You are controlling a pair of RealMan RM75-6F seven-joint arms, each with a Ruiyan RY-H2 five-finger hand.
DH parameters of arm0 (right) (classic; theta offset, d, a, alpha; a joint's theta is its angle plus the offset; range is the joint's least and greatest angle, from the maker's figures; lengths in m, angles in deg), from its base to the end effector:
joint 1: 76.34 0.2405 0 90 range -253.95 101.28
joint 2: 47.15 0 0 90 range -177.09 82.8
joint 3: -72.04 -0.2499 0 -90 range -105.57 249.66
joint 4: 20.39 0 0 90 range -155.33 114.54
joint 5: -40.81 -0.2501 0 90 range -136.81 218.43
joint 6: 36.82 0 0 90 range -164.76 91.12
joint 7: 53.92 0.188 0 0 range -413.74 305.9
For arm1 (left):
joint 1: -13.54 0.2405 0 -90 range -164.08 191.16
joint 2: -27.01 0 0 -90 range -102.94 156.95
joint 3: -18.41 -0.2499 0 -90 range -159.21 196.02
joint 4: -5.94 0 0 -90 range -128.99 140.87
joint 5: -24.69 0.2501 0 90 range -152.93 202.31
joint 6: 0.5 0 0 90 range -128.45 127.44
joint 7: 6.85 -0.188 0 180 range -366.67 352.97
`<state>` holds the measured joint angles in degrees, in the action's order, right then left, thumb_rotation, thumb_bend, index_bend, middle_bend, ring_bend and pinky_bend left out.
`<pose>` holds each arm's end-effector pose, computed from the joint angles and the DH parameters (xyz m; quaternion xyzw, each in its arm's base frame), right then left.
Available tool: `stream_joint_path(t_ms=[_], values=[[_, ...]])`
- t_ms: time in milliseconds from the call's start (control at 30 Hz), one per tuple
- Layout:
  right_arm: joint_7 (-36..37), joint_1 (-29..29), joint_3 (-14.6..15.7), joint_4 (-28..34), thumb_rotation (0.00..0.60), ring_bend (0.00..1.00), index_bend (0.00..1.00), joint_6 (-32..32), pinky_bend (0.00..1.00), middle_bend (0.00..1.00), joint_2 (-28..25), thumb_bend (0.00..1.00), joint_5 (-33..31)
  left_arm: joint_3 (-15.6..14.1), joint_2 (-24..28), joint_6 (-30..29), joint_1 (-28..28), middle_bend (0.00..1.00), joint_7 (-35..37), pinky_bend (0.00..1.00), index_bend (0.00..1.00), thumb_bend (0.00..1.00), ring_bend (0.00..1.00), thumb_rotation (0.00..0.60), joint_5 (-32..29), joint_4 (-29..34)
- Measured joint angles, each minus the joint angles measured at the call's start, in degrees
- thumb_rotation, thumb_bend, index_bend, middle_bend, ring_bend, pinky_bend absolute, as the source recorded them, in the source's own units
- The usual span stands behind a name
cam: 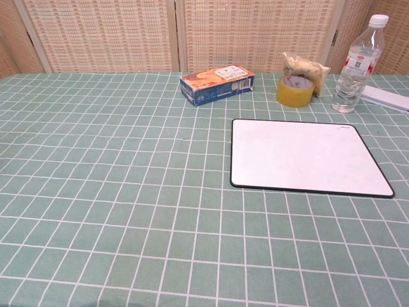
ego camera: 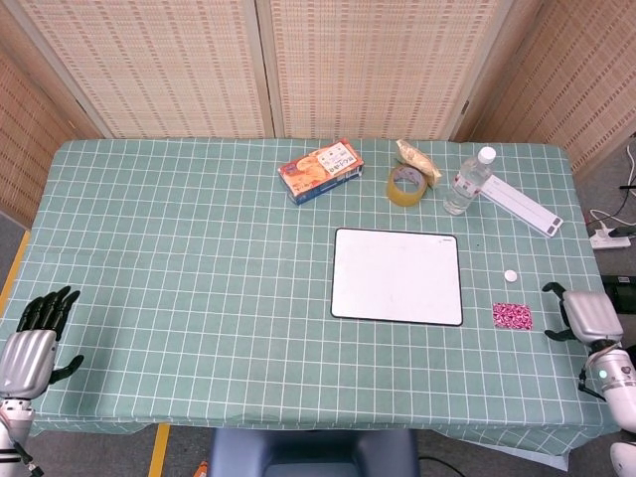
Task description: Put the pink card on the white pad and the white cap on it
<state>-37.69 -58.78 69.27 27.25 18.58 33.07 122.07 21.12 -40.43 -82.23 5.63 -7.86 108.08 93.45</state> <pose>-0.4662 -0.3203 0.0901 0.6431 -0.4379 0.2127 0.5911 -0.3334 0.2459 0.1027 -0.6082 -0.3869 -0.3669 0.5881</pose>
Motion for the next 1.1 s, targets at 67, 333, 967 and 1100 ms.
stream_joint_path(t_ms=[67,333,967,1100], values=[[0.0,0.2,0.0,-0.2,0.600,0.64,0.27,-0.4,0.60,0.78,0.2,0.00,-0.1,0.0,0.0,0.1,0.1,0.00,0.0,0.00,0.00,0.17,0.00,0.600,-0.2,-0.1],[0.2,1.4,-0.3,-1.6,0.600,0.66,0.30,-3.3,0.60,0.81,1.4,0.00,-1.3,-0.1,-0.2,0.3,0.4,0.00,0.1,0.00,0.00,0.17,0.00,0.600,-0.8,-0.4],[3.7,4.7,0.8,-2.4,0.600,0.69,0.35,-8.3,0.60,0.83,2.3,0.00,-0.2,-0.1,-0.3,-0.8,1.4,0.00,1.8,0.00,0.00,0.17,0.00,0.600,-0.7,-1.1],[4.0,5.3,0.8,-0.9,0.600,0.69,0.37,-9.6,0.60,0.84,1.3,0.00,-0.5,0.0,-0.2,-0.8,1.4,0.00,2.1,0.00,0.00,0.17,0.00,0.600,-0.6,-1.3]])
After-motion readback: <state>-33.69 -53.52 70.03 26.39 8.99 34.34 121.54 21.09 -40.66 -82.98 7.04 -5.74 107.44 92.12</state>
